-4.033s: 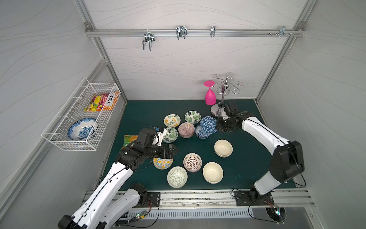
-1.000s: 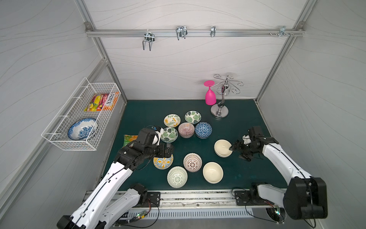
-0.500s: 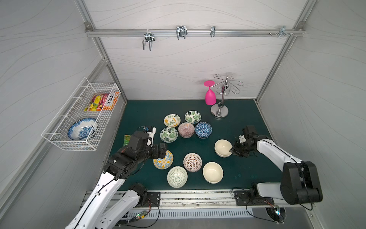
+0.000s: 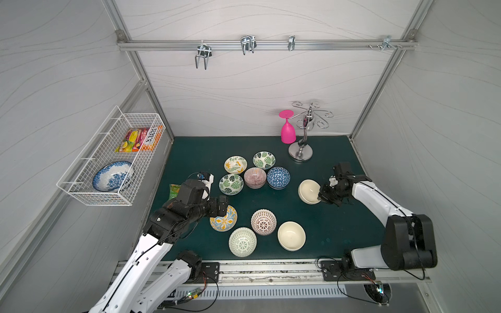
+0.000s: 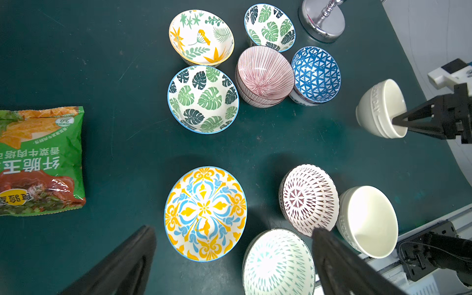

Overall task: Stack the bowls
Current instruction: Pick up the bowl from the center of the board, then place the bowl at the center of the board.

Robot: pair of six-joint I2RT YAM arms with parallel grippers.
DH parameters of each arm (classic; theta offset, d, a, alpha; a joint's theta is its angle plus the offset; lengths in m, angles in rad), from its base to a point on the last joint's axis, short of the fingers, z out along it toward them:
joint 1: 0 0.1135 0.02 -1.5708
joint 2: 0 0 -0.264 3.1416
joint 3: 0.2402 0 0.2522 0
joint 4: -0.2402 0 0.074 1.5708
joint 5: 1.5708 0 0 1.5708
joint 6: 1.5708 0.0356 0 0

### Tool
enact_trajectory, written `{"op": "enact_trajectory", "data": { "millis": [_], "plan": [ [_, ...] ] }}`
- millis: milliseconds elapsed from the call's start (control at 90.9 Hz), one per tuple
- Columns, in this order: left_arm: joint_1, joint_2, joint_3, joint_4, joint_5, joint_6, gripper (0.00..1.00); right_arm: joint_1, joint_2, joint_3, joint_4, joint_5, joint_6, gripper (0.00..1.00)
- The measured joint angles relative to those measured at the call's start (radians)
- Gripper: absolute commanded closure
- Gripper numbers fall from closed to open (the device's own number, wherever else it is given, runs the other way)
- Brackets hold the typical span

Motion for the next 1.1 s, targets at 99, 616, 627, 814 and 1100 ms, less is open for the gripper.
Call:
{"op": "enact_trajectory", "data": {
  "millis": [99,616,627,814,1100],
  "plan": [
    [0.0,0.004,-0.005,0.001,0.014,0.004,0.0,-0.008,0.074,0.099,-0.026,0.01,-0.019,1.0],
    [0.0,0.032,-0.006,0.002,0.04,0.011,0.0,0.083,0.494,0.513,-0.167,0.165,-0.113,1.0],
    [0.0,0.032,-0.006,0.002,0.04,0.011,0.0,0.086,0.499,0.517,-0.168,0.166,-0.113,1.0],
    [0.0,0.033,-0.006,0.002,0.045,0.011,0.0,0.099,0.557,0.579,-0.199,0.189,-0.123,1.0],
    [0.0,0.033,-0.006,0.002,0.046,0.011,0.0,0.108,0.566,0.593,-0.208,0.198,-0.129,0.86]
  ]
}}
